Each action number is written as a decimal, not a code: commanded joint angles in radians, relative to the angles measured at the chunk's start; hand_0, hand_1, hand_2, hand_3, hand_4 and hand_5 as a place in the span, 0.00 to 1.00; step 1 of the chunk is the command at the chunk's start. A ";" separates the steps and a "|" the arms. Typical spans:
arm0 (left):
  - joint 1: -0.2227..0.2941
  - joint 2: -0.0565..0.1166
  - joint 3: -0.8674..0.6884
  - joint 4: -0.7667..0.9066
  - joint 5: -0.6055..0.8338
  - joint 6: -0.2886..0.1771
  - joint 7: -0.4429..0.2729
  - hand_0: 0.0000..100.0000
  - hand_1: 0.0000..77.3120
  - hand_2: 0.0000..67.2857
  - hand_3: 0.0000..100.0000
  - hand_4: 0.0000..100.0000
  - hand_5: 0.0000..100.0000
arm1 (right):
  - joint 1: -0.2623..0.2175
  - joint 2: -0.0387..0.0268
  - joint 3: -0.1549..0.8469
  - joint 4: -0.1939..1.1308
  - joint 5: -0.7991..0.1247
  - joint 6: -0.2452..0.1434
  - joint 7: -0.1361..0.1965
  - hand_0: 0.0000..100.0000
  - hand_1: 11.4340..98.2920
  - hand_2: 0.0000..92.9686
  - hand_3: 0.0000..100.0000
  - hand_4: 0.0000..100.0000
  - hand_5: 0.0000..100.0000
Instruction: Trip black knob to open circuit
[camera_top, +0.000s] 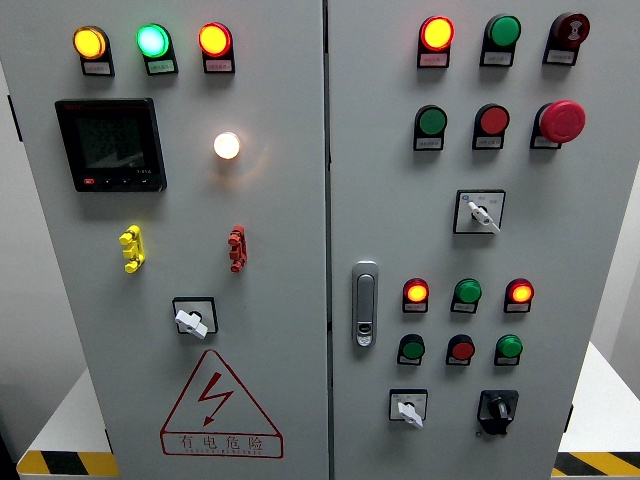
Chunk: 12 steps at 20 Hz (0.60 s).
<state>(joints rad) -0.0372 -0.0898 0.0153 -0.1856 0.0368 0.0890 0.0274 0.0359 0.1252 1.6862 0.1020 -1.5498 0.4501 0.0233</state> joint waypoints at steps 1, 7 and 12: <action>0.000 0.001 0.000 0.000 0.000 0.000 0.000 0.00 0.00 0.29 0.26 0.10 0.09 | -0.028 0.0006 0.023 0.157 -0.024 0.005 0.052 0.92 0.29 0.03 0.13 0.06 0.14; 0.000 0.001 0.000 0.000 0.000 0.000 0.000 0.00 0.00 0.29 0.26 0.10 0.09 | -0.142 -0.0025 0.013 0.565 -0.021 0.005 0.164 0.90 0.32 0.02 0.22 0.13 0.24; 0.000 0.001 0.000 0.000 0.000 0.000 0.000 0.00 0.00 0.29 0.26 0.10 0.09 | -0.208 -0.0025 -0.029 0.901 0.022 -0.004 0.171 0.90 0.34 0.01 0.29 0.22 0.33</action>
<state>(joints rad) -0.0374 -0.0892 0.0153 -0.1856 0.0368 0.0890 0.0276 -0.1530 0.1226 1.6754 0.9015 -1.5481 0.4524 0.1927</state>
